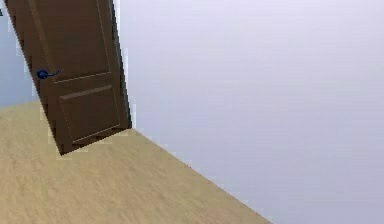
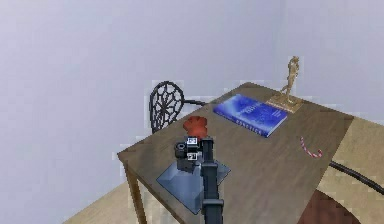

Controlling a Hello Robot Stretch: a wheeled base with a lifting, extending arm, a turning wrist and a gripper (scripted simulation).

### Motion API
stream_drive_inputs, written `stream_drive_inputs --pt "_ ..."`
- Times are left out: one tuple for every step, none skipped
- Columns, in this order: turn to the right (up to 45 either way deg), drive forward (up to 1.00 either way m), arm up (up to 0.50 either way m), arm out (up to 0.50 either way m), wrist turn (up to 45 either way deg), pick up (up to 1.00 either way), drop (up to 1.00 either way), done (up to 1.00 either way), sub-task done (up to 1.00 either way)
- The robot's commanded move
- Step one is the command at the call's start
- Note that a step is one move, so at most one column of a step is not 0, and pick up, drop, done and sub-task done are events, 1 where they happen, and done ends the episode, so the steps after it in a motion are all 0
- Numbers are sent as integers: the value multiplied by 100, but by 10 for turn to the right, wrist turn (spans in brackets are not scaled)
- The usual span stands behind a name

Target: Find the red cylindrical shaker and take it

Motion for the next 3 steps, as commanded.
stream_drive_inputs --pt "0 0 0 0 0 100 0 0 0" --pt "0 0 10 0 0 0 0 0 0" --pt "0 0 0 0 0 0 0 100 0"
